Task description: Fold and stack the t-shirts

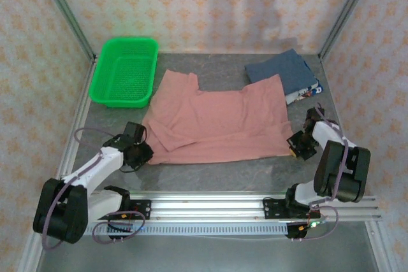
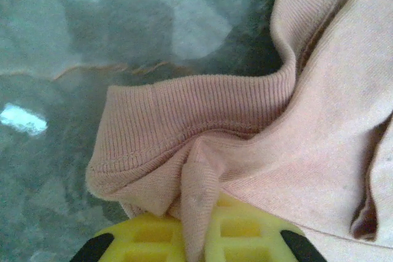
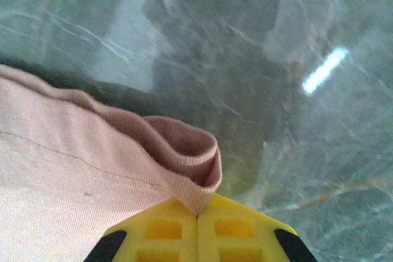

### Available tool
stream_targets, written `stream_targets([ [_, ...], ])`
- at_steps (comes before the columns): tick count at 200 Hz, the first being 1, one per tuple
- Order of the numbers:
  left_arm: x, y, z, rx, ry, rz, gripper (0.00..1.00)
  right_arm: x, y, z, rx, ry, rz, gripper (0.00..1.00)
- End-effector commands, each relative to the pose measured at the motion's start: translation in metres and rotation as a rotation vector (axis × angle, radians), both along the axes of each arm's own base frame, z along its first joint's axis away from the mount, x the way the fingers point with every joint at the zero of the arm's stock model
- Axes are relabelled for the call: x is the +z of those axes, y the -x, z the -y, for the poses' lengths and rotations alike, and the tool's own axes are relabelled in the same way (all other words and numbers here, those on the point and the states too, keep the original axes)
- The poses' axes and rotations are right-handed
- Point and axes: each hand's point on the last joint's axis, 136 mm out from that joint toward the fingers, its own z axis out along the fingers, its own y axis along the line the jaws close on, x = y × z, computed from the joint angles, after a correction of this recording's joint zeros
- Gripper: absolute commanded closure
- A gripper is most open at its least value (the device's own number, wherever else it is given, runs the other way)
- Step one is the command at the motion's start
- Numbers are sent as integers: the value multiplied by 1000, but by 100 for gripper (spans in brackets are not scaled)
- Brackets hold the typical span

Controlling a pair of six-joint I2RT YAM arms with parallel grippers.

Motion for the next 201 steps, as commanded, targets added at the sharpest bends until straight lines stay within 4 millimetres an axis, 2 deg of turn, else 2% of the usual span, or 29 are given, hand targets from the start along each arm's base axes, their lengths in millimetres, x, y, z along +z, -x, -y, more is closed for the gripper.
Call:
stream_targets([
  [1, -11, 40, -21, 66, -72, -115, 76, -5, 30, 10, -64, 64, -95, 87],
  [11, -6, 41, -20, 72, -63, -97, 72, -1, 28, 10, -69, 61, -81, 76],
  [14, -4, 41, -20, 75, -61, -94, 69, 2, 26, 10, -69, 58, -75, 71],
  [28, 12, 39, -20, 82, -55, -71, 55, 15, 19, 8, -66, 42, -48, 59],
  [37, 27, 38, -20, 83, -49, -47, 49, 30, 15, 7, -59, 37, -20, 52],
  [55, 73, 25, -18, 92, -32, 58, 41, 68, 0, -3, 1, -6, 104, 39],
  [74, 116, 3, -7, 78, 32, 177, 33, 118, -23, -30, 169, -63, 285, 25],
  [92, 131, -21, 21, 13, 138, 198, 31, 153, -41, -67, 335, -139, 443, 15],
  [104, 129, -33, 40, -54, 155, 176, 31, 166, -45, -89, 418, -198, 498, 13],
  [109, 127, -36, 47, -79, 151, 167, 32, 168, -46, -96, 450, -213, 506, 9],
  [119, 118, -45, 64, -105, 179, 146, 37, 167, -44, -108, 514, -231, 502, 7],
  [130, 101, -50, 79, -105, 235, 113, 47, 164, -41, -120, 570, -247, 489, 5],
  [140, 86, -49, 81, -88, 227, 75, 53, 163, -39, -129, 613, -259, 483, 3],
  [154, 70, -46, 78, -69, 198, 33, 54, 165, -36, -138, 662, -254, 493, 3],
  [174, 53, -40, 73, -40, 179, -5, 57, 167, -34, -146, 691, -260, 513, 2],
  [201, 35, -37, 72, -23, 168, -34, 59, 161, -32, -151, 689, -275, 511, 2],
])
